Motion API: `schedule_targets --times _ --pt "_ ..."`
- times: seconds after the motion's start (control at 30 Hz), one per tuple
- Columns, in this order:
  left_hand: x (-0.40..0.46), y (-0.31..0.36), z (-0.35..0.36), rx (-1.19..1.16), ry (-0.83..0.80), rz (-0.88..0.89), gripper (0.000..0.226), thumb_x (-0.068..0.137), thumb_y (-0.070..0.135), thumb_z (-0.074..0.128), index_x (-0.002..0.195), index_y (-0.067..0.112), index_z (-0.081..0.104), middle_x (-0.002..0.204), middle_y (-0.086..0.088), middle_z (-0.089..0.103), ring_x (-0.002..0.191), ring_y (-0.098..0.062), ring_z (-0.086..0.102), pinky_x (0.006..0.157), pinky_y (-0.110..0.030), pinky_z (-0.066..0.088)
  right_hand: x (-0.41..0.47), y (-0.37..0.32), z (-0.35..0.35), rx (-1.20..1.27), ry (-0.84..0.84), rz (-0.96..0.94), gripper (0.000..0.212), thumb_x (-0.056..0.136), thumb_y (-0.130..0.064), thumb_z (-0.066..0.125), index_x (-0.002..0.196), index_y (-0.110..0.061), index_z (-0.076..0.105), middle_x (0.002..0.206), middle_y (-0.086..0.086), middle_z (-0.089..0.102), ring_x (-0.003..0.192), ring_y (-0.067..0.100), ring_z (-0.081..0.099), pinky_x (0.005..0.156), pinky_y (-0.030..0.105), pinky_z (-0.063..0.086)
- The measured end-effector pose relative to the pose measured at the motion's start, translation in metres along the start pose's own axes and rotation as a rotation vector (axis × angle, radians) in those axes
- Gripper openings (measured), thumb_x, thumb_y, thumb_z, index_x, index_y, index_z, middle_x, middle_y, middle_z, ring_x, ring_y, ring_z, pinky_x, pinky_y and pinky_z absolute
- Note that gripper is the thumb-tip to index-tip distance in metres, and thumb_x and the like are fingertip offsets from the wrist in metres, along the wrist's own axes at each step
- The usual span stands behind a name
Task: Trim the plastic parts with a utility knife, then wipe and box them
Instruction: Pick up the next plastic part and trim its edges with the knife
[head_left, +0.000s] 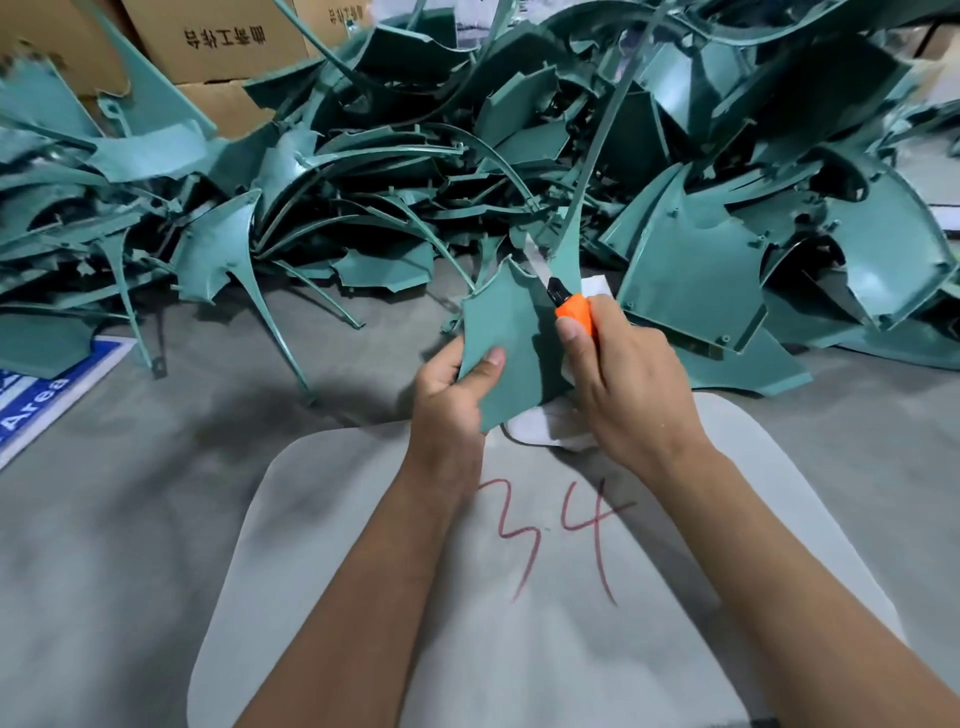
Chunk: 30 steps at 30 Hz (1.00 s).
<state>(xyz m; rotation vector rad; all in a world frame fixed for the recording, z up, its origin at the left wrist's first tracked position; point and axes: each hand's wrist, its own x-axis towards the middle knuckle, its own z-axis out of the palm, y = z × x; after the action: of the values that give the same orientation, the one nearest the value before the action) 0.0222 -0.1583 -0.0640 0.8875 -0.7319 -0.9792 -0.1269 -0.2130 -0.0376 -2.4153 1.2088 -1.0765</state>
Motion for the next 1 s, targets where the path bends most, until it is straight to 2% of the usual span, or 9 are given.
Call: schedule_targets --times 0.1,0.2,0.33,0.47,0.53,0.63,0.77,0.87,1.0 --pt "0.002 0.003 -0.002 0.024 0.033 -0.005 0.026 0.090 0.015 0.061 0.113 0.011 0.074 0.115 -0.015 0.076 0.103 -0.030 0.073 0.086 -0.035 0.060 0.002 0.007 -0.004 -0.059 0.014 0.012 0.055 0.102 -0.061 0.020 0.100 -0.012 0.046 0.072 0.004 0.050 0.072 0.040 0.050 0.060 0.044 0.032" --pt "0.002 0.004 -0.004 0.059 0.044 -0.002 0.026 0.092 0.015 0.061 0.115 0.011 0.074 0.115 -0.015 0.076 0.103 -0.031 0.074 0.083 -0.035 0.060 0.001 0.009 -0.004 -0.073 0.009 0.003 0.049 0.106 -0.056 0.027 0.100 -0.012 0.047 0.068 0.000 0.046 0.069 0.037 0.047 0.059 0.042 0.030" --pt "0.004 0.010 -0.017 0.100 0.049 0.007 0.027 0.094 0.016 0.061 0.118 0.012 0.074 0.119 -0.017 0.074 0.112 -0.039 0.070 0.098 -0.050 0.056 0.001 0.009 -0.004 -0.034 -0.053 -0.052 0.046 0.107 -0.056 0.029 0.096 -0.014 0.046 0.063 -0.004 0.043 0.063 0.032 0.045 0.057 0.039 0.026" --pt "0.003 0.015 -0.024 0.103 0.036 -0.036 0.026 0.096 0.017 0.061 0.118 0.013 0.074 0.122 -0.018 0.073 0.114 -0.040 0.069 0.104 -0.058 0.051 0.004 0.017 -0.005 -0.118 -0.053 -0.040 0.046 0.105 -0.061 0.025 0.094 -0.019 0.042 0.066 0.000 0.050 0.063 0.032 0.049 0.057 0.041 0.034" --pt "0.003 0.016 -0.024 0.106 0.027 -0.047 0.025 0.097 0.018 0.061 0.118 0.014 0.074 0.121 -0.017 0.073 0.113 -0.039 0.070 0.101 -0.055 0.054 0.004 0.019 -0.005 -0.109 -0.046 -0.049 0.044 0.105 -0.060 0.027 0.093 -0.020 0.042 0.066 0.000 0.051 0.062 0.030 0.049 0.056 0.040 0.034" --pt "0.002 0.019 -0.025 0.100 0.023 -0.044 0.027 0.097 0.016 0.060 0.120 0.013 0.073 0.121 -0.015 0.074 0.111 -0.036 0.072 0.088 -0.042 0.060 0.005 0.022 -0.004 -0.098 -0.069 -0.062 0.047 0.103 -0.063 0.024 0.091 -0.022 0.042 0.064 -0.002 0.049 0.060 0.026 0.049 0.054 0.037 0.029" --pt "0.004 0.025 -0.027 0.127 0.037 -0.034 0.025 0.097 0.007 0.057 0.116 0.010 0.074 0.114 -0.013 0.076 0.099 -0.027 0.075 0.075 -0.031 0.060 0.004 0.023 -0.004 -0.211 0.017 -0.072 0.052 0.104 -0.065 0.023 0.097 -0.020 0.048 0.063 -0.004 0.047 0.057 0.028 0.047 0.052 0.035 0.027" --pt "0.006 0.031 -0.031 0.257 0.043 -0.002 0.024 0.099 0.003 0.056 0.111 0.013 0.074 0.109 -0.008 0.078 0.096 -0.022 0.075 0.075 -0.028 0.059 0.004 0.024 -0.003 -0.232 0.026 -0.076 0.053 0.103 -0.065 0.028 0.101 -0.019 0.055 0.065 -0.002 0.053 0.058 0.027 0.050 0.053 0.034 0.034" --pt "0.006 0.036 -0.042 0.456 0.055 0.079 0.024 0.098 -0.002 0.059 0.111 0.013 0.073 0.101 -0.002 0.079 0.090 -0.016 0.074 0.076 -0.026 0.057 0.005 0.026 -0.007 -0.100 0.066 -0.100 0.050 0.103 -0.061 0.039 0.104 -0.016 0.060 0.063 -0.002 0.052 0.057 0.028 0.051 0.055 0.038 0.041"
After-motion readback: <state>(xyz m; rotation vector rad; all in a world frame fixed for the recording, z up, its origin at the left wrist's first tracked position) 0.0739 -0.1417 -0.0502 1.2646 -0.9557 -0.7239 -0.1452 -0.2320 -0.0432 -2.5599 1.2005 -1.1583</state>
